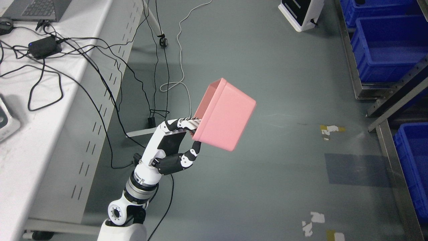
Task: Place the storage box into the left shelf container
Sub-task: 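Carry the held pink box toward the shelf rack while turning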
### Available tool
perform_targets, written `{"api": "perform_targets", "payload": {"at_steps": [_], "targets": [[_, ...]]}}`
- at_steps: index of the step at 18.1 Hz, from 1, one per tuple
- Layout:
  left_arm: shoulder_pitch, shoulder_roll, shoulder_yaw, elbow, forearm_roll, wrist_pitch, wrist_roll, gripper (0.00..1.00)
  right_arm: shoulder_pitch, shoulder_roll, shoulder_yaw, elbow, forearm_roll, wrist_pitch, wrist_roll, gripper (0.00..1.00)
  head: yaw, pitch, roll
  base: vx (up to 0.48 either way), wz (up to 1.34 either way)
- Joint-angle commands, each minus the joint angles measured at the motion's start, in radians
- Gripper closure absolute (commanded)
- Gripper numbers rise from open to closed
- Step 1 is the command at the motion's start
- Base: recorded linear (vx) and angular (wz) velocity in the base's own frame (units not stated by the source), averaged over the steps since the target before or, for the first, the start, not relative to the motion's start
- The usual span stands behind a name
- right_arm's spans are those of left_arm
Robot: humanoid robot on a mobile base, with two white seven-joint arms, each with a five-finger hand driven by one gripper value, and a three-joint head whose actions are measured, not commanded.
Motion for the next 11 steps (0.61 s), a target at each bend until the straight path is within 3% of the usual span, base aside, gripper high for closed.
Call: {"api": "perform_targets", "payload": {"at_steps": [1,6,11], "targets": [[0.009,0.017,-0.013,-0.005,0.0,0.001,-0.001,0.93,-0.008,-0.017,-0.003,-0.017,-0.002,-0.001,0.001,0.0,0.0,0.0,0.0,0.399,-0.08],[0.016,0.017,-0.039,0.001,0.008,-0.004,0.001,0.93,-0.008,-0.017,-0.003,-0.017,-0.002,-0.001,0.001,0.0,0.0,0.0,0.0,0.435,-0.31],[0.022,0.017,-0.062,0.004,0.017,-0.004,-0.001,0.93,-0.008,-0.017,-0.003,-0.017,-0.002,-0.001,0.001,0.0,0.0,0.0,0.0,0.46,-1.1]]}}
